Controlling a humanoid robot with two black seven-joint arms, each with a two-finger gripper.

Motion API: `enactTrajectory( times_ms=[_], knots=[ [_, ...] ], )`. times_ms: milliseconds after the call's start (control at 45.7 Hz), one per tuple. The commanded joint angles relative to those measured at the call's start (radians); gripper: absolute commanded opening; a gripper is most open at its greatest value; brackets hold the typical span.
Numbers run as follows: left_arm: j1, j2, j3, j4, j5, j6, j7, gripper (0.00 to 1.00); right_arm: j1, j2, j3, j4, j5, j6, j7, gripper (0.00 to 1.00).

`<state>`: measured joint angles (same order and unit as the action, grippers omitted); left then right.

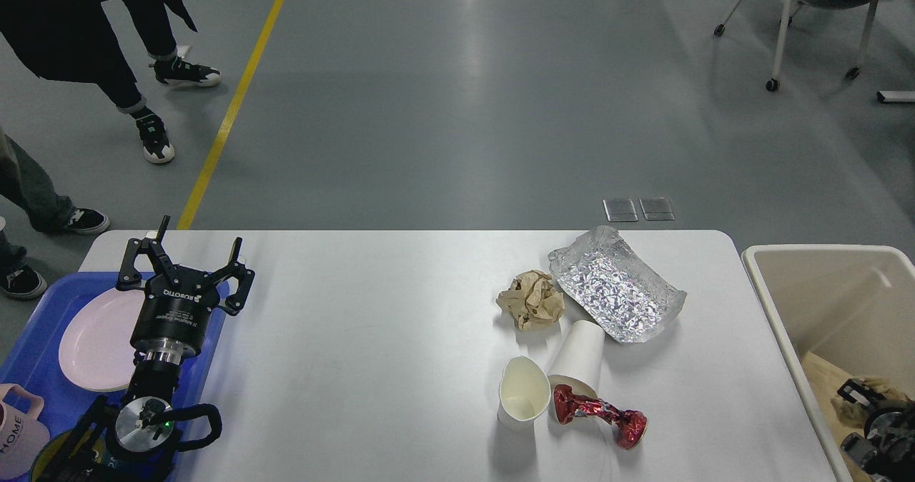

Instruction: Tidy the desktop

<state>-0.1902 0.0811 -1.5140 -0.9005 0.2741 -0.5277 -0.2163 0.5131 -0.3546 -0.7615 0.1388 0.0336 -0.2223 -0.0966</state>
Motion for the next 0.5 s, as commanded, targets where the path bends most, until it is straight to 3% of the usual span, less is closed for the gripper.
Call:
enactTrajectory(
  times_ms=[0,285,482],
  knots=[
    [0.000,0.000,0.000,0.000,0.000,0.000,0.000,0.96,-0.001,0.000,-0.002,0.002,-0.006,0.003,-0.003,1.00],
    [0.000,0.000,0.000,0.000,0.000,0.000,0.000,0.96,0.011,-0.010,-0.002,0.021,-0.011,0.009,-0.003,1.00],
    [0.000,0.000,0.000,0.000,0.000,0.000,0.000,0.96,0.177,-0.110,-0.053,0.171,-0.017,0.118,-0.005,1.00]
  ],
)
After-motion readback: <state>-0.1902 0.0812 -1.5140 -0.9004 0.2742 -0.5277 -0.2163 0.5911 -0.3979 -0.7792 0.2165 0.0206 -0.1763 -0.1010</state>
